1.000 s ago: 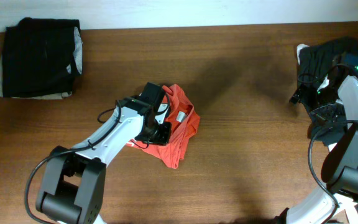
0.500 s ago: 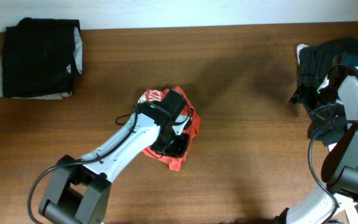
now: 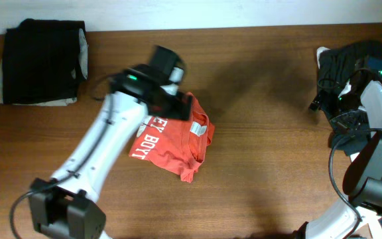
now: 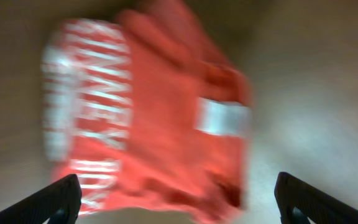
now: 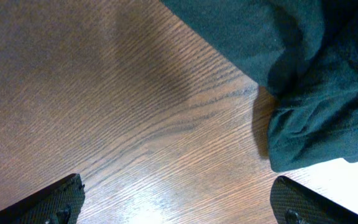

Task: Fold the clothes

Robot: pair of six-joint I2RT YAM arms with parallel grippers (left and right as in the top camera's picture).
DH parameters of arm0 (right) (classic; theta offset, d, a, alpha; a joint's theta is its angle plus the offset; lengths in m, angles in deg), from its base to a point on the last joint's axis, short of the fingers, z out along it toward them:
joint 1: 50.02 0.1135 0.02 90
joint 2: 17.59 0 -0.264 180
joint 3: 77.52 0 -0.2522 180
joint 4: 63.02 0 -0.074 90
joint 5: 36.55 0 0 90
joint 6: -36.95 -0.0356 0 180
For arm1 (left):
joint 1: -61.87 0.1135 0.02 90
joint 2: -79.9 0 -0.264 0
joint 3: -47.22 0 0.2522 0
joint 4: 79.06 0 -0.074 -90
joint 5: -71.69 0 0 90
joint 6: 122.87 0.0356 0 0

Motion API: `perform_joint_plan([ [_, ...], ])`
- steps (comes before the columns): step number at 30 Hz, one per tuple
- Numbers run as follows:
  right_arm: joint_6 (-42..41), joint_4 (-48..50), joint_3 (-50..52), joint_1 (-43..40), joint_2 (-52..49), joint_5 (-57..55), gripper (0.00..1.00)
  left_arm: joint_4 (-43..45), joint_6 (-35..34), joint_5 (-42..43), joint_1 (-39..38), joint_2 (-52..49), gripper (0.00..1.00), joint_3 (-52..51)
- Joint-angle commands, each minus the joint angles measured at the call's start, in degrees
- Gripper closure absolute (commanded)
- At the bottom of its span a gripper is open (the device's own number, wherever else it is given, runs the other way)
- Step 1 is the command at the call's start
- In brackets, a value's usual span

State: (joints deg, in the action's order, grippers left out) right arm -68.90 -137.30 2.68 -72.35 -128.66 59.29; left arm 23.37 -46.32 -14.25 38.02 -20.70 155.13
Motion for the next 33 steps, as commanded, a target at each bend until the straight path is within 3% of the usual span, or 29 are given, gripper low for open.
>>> perform_joint_plan([
  [1, -0.07, -0.09, -0.79, -0.20, 1.03, -0.11, 0.01, 1.33, 9.22, 6.86, 14.19, -1.27, 0.01, 0.55],
  [3, -0.07, -0.09, -0.81, -0.20, 1.03, -0.11, 0.01, 2.03, 14.56, 19.50, 21.84, -4.57, 0.01, 0.55],
  [5, -0.07, -0.09, -0.79, -0.20, 1.03, -0.11, 0.01, 2.29, 24.63, 33.88, 29.00, -13.14, 0.01, 0.55],
  [10, -0.07, -0.09, -0.79, -0.20, 1.03, -0.11, 0.01, 2.58, 32.94, 41.27, 31.06, -24.70, 0.01, 0.55],
  [18, -0.07, -0.09, -0.81, -0.20, 1.03, -0.11, 0.01, 0.72, 34.84, 44.37, 27.08, -32.96, 0.01, 0.44],
  [21, -0.04, -0.09, -0.79, -0.20, 1.03, -0.11, 0.01, 0.31, 34.77, 44.17, 21.57, -34.47, 0.01, 0.33],
  [24, -0.07, -0.09, -0.81, -0.20, 1.03, -0.11, 0.01, 0.31, 34.77, 40.13, 18.10, -34.45, 0.03, 0.20],
  [25, -0.07, -0.09, -0.81, -0.20, 1.03, -0.11, 0.01, 0.28, 34.75, 36.63, 17.20, -34.45, 0.11, 0.17],
  [26, -0.07, -0.09, -0.81, -0.20, 1.03, -0.11, 0.01, 0.07, 34.75, 33.64, 16.39, -34.45, 0.39, 0.17],
  [27, -0.04, -0.09, -0.79, -0.20, 1.03, -0.11, 0.01, 0.11, 34.69, 32.65, 15.87, -34.45, 0.60, 0.17],
  [29, -0.07, -0.09, -0.79, -0.20, 1.03, -0.11, 0.01, 0.94, 31.91, 32.11, 14.97, -34.45, 0.76, 0.20],
  [30, -0.07, -0.09, -0.79, -0.20, 1.03, -0.11, 0.02, 1.31, 30.53, 32.09, 14.84, -34.45, 0.93, 0.20],
  [31, -0.07, -0.09, -0.81, -0.20, 1.03, -0.11, 0.01, 1.75, 29.46, 32.06, 14.86, -34.45, 0.99, 0.20],
  [33, -0.07, -0.09, -0.79, -0.20, 1.03, -0.11, 0.01, 2.69, 27.80, 32.06, 15.04, -34.45, 0.99, 0.66],
])
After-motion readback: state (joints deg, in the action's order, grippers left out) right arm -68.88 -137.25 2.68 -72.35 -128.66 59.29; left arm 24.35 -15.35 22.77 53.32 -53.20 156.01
